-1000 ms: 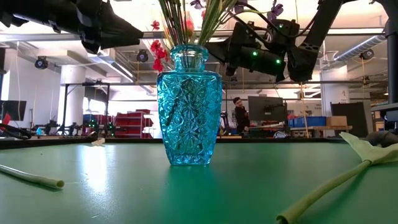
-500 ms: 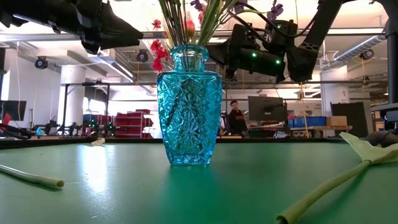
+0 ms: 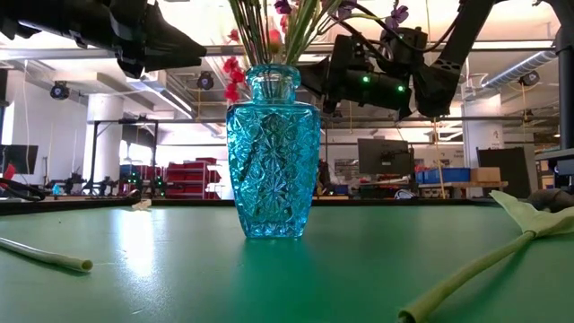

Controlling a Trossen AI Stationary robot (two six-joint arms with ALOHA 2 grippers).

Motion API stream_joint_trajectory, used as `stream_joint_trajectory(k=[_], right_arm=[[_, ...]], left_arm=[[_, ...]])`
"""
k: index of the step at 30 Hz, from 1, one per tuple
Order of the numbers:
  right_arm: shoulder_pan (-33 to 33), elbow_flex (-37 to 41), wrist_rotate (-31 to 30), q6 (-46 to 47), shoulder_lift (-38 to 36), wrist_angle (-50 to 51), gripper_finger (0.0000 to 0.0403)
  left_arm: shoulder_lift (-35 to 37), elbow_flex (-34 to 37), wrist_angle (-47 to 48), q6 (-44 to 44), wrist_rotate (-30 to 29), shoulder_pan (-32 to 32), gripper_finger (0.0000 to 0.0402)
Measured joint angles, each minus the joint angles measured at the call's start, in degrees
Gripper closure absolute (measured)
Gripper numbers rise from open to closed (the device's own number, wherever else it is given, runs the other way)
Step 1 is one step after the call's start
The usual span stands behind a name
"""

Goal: Sort flowers into vase by color
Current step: Put the red flowers into the purple vase

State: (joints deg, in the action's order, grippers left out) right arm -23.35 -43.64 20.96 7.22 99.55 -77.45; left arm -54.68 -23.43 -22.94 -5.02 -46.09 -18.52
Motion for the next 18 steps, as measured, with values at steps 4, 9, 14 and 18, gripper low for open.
stream_joint_trajectory(k=[4,9,14,18], right_arm=[[0.0,0.0,-0.01,0.0,0.0,1.25,0.0376],[0.0,0.0,-0.01,0.2,0.0,1.24,0.0328],[-0.02,0.0,0.01,0.27,0.0,2.3,0.0279],[-0.02,-0.02,0.01,1.14,-0.04,4.05,0.0243]], left_arm=[[0.0,0.01,0.0,0.01,0.0,0.0,0.0245],[0.01,0.01,0.01,0.01,0.0,0.0,0.0245],[0.0,0.01,0.04,0.0,0.0,0.0,0.0245],[0.0,0.01,0.24,0.01,0.0,0.0,0.0245]])
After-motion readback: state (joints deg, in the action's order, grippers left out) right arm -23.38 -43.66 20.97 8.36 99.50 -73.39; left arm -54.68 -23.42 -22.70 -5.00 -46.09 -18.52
